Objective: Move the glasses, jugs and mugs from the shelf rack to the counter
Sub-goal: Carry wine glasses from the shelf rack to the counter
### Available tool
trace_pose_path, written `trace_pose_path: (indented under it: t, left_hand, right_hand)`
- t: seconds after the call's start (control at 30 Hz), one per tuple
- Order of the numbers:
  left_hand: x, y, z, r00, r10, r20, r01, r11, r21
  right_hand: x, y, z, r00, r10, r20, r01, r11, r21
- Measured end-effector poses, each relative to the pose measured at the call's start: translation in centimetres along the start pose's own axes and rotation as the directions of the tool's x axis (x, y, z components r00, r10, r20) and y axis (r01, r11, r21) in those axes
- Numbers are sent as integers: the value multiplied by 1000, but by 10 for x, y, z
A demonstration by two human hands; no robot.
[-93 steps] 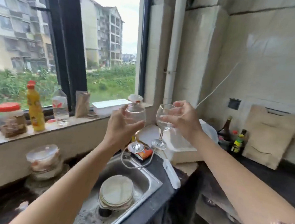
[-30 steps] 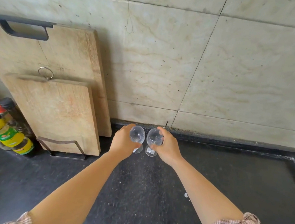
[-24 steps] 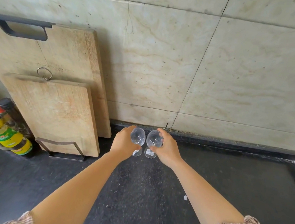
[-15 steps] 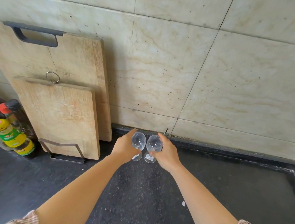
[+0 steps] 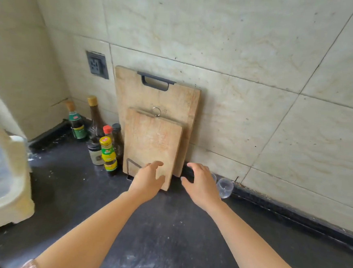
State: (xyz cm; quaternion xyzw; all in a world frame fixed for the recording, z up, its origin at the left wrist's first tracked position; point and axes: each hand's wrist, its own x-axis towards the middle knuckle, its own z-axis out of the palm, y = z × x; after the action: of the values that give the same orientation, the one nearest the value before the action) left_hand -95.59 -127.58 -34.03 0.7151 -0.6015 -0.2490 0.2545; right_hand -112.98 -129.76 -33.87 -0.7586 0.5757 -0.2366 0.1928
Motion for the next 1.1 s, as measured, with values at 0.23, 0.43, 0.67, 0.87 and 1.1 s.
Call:
trace_pose_path:
  t: [0.23, 0.43, 0.67, 0.87, 1.1]
  left_hand:
    - [-143, -88, -141, 941, -134, -311, 150, 988, 27]
    - [-317, -174, -258, 804, -296, -516, 371, 927, 47]
    - [-542, -248, -358, 606, -397, -689, 607, 790, 79]
    - [-702, -293, -420, 388, -503, -773, 805, 594, 17]
    - [-823, -348, -498, 220, -500, -838, 894, 447, -33]
  right_hand:
    - [-59, -169, 60, 934, -327, 145, 319, 945, 79]
    - [-163, -334, 111, 798, -553, 240, 540, 833, 121]
    - [-322, -521, 166, 566, -766, 305, 733, 637, 239]
    - [-446, -642, 205, 326, -895, 305, 863, 414, 291]
    - [-544, -777, 247, 86, -961, 264, 935, 169, 312]
